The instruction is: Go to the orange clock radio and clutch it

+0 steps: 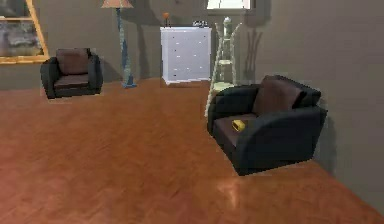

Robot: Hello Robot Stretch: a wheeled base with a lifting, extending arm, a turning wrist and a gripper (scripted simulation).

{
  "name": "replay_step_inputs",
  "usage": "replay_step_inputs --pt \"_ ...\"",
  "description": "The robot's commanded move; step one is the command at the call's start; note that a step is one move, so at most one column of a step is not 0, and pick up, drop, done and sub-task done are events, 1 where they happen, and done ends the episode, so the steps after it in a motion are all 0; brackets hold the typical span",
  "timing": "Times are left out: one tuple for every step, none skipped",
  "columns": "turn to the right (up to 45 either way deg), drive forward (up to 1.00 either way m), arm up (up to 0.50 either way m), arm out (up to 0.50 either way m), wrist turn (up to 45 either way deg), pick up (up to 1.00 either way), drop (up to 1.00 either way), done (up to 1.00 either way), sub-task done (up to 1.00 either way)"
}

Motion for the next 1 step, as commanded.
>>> replay_step_inputs --pt "0.0 1.00 0.00 0.00 0.0 0.00 0.00 0.00 0.00"
